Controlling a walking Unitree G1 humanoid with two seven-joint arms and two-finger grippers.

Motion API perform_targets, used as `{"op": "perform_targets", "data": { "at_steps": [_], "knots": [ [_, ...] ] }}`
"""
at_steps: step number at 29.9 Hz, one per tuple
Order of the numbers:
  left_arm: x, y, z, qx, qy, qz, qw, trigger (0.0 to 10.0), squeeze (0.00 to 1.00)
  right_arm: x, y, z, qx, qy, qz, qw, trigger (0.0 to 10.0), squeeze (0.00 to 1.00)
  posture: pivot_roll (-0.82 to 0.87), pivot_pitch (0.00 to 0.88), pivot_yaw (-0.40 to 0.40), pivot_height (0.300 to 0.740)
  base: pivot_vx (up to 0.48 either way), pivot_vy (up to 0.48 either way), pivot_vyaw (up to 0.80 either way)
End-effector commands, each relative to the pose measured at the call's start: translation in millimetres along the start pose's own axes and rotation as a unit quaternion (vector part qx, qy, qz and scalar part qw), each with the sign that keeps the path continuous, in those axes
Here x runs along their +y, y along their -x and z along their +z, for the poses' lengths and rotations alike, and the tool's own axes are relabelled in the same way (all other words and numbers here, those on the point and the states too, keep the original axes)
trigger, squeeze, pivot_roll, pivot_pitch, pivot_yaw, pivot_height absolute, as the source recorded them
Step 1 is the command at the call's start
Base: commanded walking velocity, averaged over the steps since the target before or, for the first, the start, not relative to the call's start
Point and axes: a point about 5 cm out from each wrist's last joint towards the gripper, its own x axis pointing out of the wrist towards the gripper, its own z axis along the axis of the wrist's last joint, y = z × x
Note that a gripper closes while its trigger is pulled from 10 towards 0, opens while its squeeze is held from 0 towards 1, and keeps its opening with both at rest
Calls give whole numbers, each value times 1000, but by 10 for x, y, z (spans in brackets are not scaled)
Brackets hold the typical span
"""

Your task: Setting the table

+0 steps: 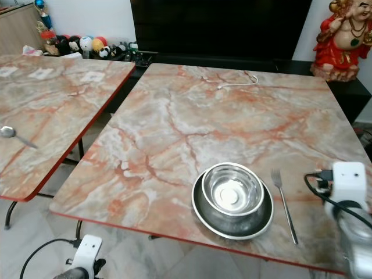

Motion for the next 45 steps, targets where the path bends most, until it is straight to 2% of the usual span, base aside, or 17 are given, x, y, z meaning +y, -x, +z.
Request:
{"op": "perform_targets", "data": {
  "at_steps": [1,4,6,9,11,18,25,26,31,34,35,38,39,43,45],
  "knots": [
    [-15,6,-47,12,-7,-4,1000,10000,0,-33,24,2,-3,-6,14,1000,10000,0,10,0,-14,740,0,0,0],
    [-16,6,-45,12,-9,-5,1000,10000,0,3,54,-71,14,-2,36,999,10000,0,10,0,-11,740,0,0,0],
    [-14,5,-41,11,-11,-6,1000,10000,0,62,93,-181,44,5,59,997,10000,0,11,0,-8,740,0,0,0],
    [-12,5,-38,11,-13,-5,1000,10000,0,103,106,-208,48,-1,67,997,10000,0,12,0,-6,740,0,0,0],
    [-12,4,-35,11,-14,-6,1000,10000,0,176,123,-247,53,-2,100,994,10000,0,12,0,-6,740,0,0,0],
    [-2,3,-30,11,-17,-5,1000,10000,0,303,186,-283,73,7,151,986,10000,0,16,0,-4,740,0,0,0],
    [7,7,-43,12,-19,-5,1000,10000,0,326,216,-324,92,18,166,982,10000,0,17,0,-4,740,0,0,0],
    [8,8,-45,12,-19,-5,1000,10000,0,313,217,-322,90,27,162,982,10000,0,17,0,-4,740,0,0,0],
    [14,10,-52,13,-20,-4,1000,10000,0,226,199,-272,75,15,126,989,10000,0,14,0,-2,740,0,0,0],
    [11,11,-55,14,-20,-5,1000,10000,0,224,183,-224,45,11,107,993,10000,0,14,0,-2,740,0,0,0],
    [12,11,-56,13,-20,-5,1000,10000,0,251,154,-79,-23,-23,87,996,10000,0,12,0,-1,740,0,0,0],
    [12,12,-58,13,-19,-4,1000,10000,0,271,135,58,-91,-75,53,992,10000,0,11,0,1,740,0,0,0],
    [11,12,-59,13,-19,-4,1000,10000,0,318,121,96,-123,-141,30,982,10000,0,11,0,1,740,0,0,0],
    [14,13,-60,12,-16,-4,1000,10000,0,555,107,101,-144,-204,8,968,10000,0,15,0,4,740,0,0,0],
    [20,15,-60,11,-11,-3,1000,10000,0,735,109,140,-155,-226,18,962,10000,0,11,0,7,740,0,0,0]
  ]
}}
